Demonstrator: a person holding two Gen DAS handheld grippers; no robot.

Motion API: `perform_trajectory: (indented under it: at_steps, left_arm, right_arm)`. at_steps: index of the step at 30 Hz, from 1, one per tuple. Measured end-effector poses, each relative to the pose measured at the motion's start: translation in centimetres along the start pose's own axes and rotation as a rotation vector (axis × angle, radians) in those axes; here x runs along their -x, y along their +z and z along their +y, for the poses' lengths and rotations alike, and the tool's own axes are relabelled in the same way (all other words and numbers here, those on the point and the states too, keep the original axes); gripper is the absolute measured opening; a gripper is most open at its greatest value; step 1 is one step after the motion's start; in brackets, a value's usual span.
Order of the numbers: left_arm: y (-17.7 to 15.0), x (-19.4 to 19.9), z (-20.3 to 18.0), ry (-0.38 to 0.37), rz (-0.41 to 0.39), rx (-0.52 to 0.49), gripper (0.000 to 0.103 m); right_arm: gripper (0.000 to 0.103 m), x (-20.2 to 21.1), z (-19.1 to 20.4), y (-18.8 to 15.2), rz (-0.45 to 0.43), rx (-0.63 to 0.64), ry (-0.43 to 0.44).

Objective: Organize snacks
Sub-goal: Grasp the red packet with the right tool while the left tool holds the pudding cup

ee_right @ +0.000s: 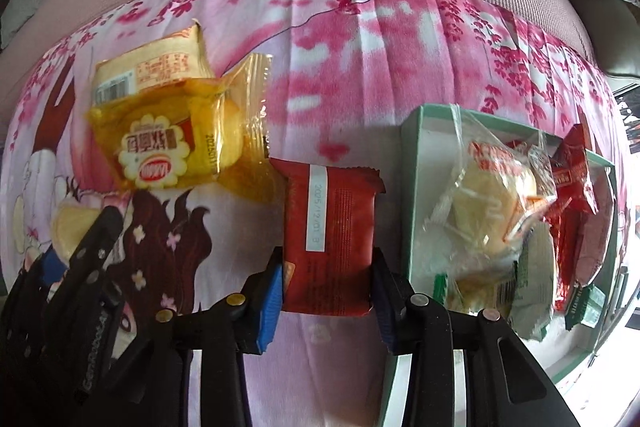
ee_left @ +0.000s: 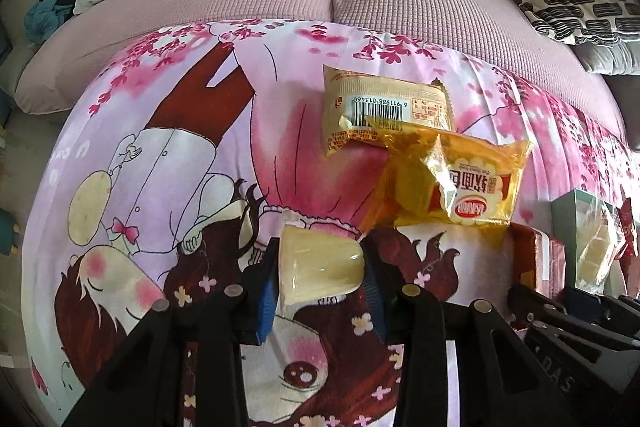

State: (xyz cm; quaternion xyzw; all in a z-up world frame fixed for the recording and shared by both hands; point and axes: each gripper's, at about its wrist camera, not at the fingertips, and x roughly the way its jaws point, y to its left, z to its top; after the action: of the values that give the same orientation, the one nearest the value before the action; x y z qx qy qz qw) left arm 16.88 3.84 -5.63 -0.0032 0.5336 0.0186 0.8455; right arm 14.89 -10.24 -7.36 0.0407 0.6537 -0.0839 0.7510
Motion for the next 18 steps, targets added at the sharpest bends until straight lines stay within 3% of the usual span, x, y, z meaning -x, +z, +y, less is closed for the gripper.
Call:
perform_trajectory:
  at_steps: [11, 18]
  left_arm:
    - [-1.4, 3.6, -1.3, -0.016, -0.057, -0.006, 0.04]
    - [-1.5, 3.4, -1.7, -0.004, -0.049, -0.015, 0.04]
  right_arm:
    - [0.04, 3.7, -1.4, -2.7, -0.025, 0.008, 0.033]
    - [0.041, 3.4, -1.6, -2.8, -0.018, 0.009, 0.048]
